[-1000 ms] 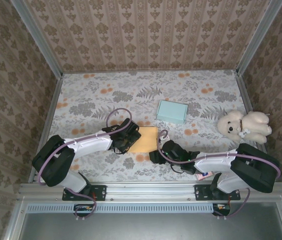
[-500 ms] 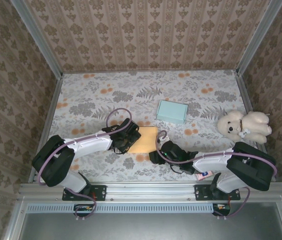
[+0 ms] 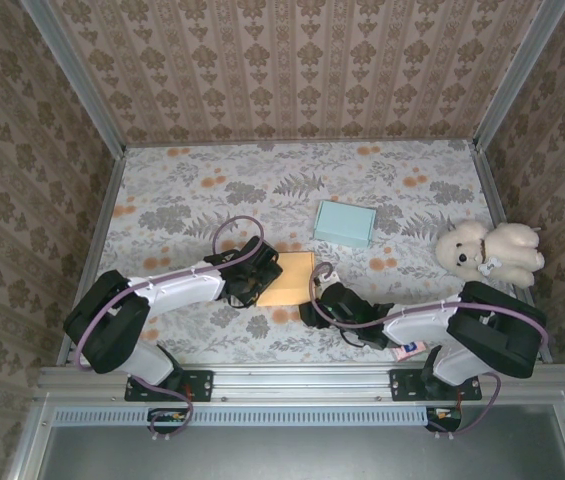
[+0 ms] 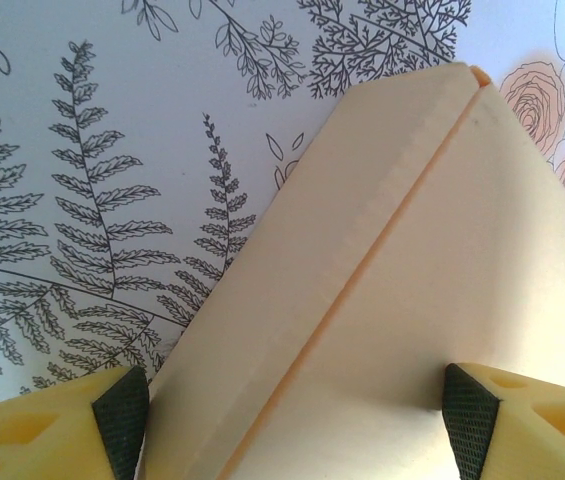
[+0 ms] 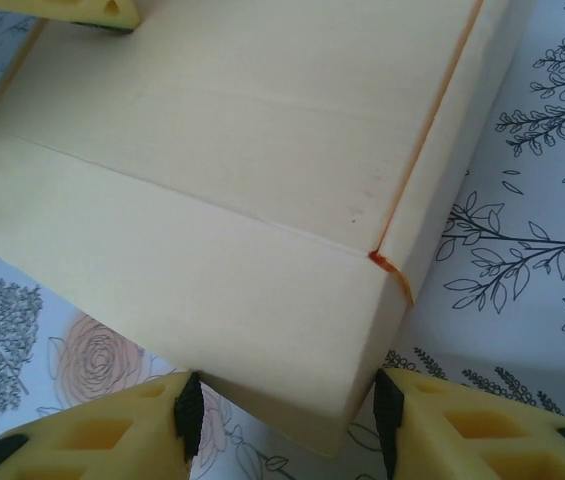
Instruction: Fold the paper box
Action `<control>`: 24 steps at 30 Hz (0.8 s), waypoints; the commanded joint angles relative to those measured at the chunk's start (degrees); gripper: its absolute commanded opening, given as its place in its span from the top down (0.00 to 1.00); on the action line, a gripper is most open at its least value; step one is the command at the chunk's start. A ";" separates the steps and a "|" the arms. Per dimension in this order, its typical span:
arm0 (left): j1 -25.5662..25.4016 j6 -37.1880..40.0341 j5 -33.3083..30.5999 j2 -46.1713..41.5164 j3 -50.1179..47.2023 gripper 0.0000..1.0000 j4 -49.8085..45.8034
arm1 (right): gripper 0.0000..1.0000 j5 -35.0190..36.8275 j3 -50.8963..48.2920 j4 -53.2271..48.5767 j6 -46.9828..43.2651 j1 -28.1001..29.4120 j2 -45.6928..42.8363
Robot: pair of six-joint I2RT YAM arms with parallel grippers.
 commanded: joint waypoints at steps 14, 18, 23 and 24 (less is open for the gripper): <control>-0.05 -0.75 -0.32 1.45 -2.53 0.23 -5.49 | 0.50 7.22 4.20 1.44 -1.71 0.07 7.10; -0.03 -0.67 -0.13 1.54 -2.69 0.23 -5.18 | 0.49 10.87 4.99 1.00 -2.07 0.13 8.53; -0.08 -0.31 0.53 2.48 -2.23 0.23 -4.72 | 0.48 15.02 6.79 1.18 -3.10 0.13 11.28; -0.09 -0.26 0.79 2.84 -2.09 0.23 -4.52 | 0.48 15.49 7.37 1.47 -3.35 0.13 12.30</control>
